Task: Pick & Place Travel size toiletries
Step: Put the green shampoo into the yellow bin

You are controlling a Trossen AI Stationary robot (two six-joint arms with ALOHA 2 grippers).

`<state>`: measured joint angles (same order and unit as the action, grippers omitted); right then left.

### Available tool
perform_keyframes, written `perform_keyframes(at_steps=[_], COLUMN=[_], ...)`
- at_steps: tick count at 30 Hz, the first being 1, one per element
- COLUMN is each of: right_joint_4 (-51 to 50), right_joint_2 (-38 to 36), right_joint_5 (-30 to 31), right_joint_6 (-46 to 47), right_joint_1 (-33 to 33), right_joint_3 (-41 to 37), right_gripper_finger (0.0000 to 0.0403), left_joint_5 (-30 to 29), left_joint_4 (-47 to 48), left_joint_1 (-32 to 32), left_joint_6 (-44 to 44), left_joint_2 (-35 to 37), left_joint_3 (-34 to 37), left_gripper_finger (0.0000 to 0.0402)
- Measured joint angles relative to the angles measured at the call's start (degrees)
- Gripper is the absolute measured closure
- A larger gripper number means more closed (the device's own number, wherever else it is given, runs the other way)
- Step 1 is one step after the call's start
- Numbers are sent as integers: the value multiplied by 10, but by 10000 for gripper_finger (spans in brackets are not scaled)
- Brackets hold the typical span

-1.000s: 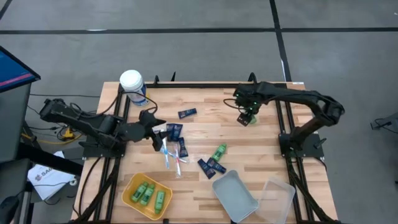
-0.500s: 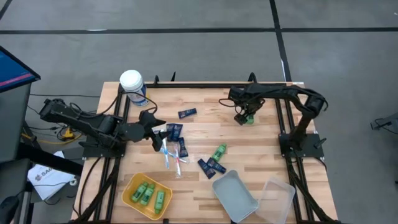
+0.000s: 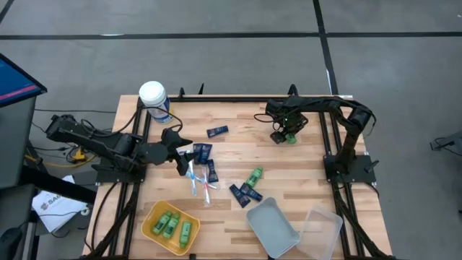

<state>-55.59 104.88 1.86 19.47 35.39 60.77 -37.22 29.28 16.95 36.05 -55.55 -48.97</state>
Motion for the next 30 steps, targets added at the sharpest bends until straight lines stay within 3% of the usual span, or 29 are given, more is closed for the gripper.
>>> perform_keyframes(at_steps=[12, 20, 24, 30], right_joint_4=[4, 35, 72, 186], right_joint_2=[-3, -79, -143, -231], right_joint_5=[-15, -38, -38, -50], right_joint_6=[-12, 13, 51, 105], right_joint_1=[-31, -77, -108, -170], right_joint_3=[0, 12, 24, 29], right_gripper_finger=[269, 256, 253, 255], left_joint_5=[0, -1, 7, 134], left_joint_4=[3, -10, -140, -503], left_joint_1=[0, 0, -12, -96], left_joint_6=[-6, -7, -16, -10], left_joint_2=[0, 0, 10, 7], left_joint_3=[0, 1, 53, 208], left_gripper_finger=[133, 133, 133, 132])
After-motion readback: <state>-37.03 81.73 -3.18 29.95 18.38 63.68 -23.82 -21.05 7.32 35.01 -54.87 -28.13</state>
